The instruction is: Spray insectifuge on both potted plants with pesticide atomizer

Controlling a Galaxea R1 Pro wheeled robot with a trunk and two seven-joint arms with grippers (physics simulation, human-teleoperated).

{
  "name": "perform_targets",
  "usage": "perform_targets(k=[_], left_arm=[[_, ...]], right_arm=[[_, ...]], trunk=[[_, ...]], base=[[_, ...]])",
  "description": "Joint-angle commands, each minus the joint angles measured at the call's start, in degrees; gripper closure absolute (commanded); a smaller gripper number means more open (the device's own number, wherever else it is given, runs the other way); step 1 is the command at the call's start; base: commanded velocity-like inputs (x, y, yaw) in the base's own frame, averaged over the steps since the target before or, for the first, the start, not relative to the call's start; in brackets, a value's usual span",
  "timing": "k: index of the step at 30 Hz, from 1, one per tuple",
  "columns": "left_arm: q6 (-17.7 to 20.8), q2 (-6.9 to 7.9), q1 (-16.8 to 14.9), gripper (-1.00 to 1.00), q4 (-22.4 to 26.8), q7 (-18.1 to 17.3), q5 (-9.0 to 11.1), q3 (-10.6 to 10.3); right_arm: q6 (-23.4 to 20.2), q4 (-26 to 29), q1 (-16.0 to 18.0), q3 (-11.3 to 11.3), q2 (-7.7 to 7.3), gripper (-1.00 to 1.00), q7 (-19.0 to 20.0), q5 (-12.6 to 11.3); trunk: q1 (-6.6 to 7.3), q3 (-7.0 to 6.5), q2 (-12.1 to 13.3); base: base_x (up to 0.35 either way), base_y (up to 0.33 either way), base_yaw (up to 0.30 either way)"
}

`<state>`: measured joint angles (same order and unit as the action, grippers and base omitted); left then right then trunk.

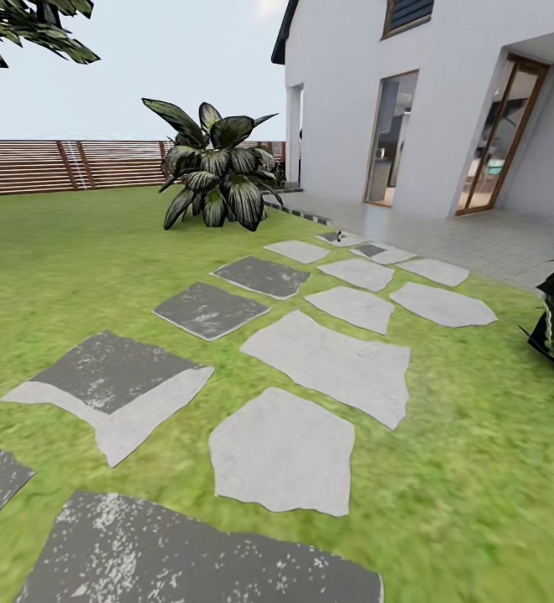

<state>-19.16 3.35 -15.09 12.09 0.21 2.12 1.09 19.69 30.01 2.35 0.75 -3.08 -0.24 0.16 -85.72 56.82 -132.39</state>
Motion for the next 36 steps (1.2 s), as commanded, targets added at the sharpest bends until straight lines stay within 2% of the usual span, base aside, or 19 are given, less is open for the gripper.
perform_targets(k=[1,36], left_arm=[[-0.2,-0.01,0.0,-1.0,0.0,0.0,0.2,0.1],[-0.2,-0.01,0.0,-1.0,0.0,0.0,0.2,0.1]], right_arm=[[0.2,0.0,0.0,0.0,0.01,-1.0,0.0,0.0],[0.3,0.1,0.0,0.1,0.03,-1.0,0.0,-0.1]], trunk=[[-0.02,0.05,0.0],[-0.02,0.05,0.0]], base=[[0.282,0.0,0.0],[0.282,0.0,0.0]])
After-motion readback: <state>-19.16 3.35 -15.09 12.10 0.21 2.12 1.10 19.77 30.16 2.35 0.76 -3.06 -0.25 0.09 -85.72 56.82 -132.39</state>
